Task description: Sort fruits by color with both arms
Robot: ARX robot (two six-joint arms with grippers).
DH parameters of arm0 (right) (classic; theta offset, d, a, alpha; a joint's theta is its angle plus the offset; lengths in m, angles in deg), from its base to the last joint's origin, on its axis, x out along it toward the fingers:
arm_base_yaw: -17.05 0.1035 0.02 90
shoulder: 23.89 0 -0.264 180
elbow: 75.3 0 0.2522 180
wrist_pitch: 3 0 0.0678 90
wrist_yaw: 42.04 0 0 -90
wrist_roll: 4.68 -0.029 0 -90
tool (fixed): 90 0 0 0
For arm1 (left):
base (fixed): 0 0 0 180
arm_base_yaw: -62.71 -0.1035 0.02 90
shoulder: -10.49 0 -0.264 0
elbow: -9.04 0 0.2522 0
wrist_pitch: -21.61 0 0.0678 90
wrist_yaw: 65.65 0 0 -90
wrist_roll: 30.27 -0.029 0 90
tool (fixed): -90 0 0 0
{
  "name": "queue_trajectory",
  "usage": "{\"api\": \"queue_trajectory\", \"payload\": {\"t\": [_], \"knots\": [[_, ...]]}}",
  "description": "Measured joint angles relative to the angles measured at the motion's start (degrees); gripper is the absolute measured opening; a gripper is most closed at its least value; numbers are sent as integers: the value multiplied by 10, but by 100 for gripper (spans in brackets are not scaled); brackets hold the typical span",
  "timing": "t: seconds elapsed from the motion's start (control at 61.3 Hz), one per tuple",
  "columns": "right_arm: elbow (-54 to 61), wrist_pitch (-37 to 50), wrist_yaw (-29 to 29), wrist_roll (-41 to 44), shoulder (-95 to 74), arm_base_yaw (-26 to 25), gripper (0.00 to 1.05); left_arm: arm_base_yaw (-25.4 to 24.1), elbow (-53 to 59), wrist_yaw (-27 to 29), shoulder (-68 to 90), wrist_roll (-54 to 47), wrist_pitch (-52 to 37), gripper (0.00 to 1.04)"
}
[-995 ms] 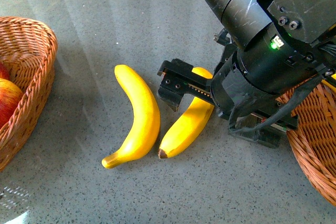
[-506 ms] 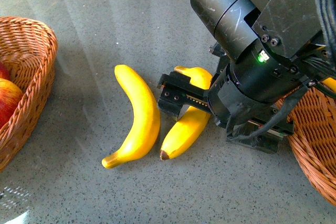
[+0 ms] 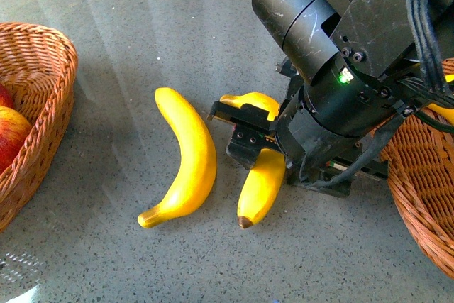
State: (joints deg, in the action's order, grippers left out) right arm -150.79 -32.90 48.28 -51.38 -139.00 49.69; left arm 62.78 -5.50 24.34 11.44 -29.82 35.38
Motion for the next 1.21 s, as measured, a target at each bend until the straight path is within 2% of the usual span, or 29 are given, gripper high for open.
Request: {"api": "queue_trajectory", "payload": {"t": [0.082,0.163,0.424,0.636,0.783,0.848,0.93,0.979,1.207], "knots": [[3,6,-2,0,0,0,40,0,0,0,0,0,0,96],[7,14,-5,0,1,0,34,0,0,0,0,0,0,96],[39,42,-21,0,42,1,33,0,0,0,0,0,0,96],[81,83,-24,18,147,13,33,0,0,0,0,0,0,96],[111,95,10,43,228,10,33,0,0,0,0,0,0,96],[111,129,22,67,256,-18,33,0,0,0,0,0,0,96],[134,162,27,85,290,-82,32,0,0,0,0,0,0,96],[173,172,21,90,320,-130,32,0,0,0,0,0,0,96],[269,170,-29,126,360,-267,32,0,0,0,0,0,0,96]]}}
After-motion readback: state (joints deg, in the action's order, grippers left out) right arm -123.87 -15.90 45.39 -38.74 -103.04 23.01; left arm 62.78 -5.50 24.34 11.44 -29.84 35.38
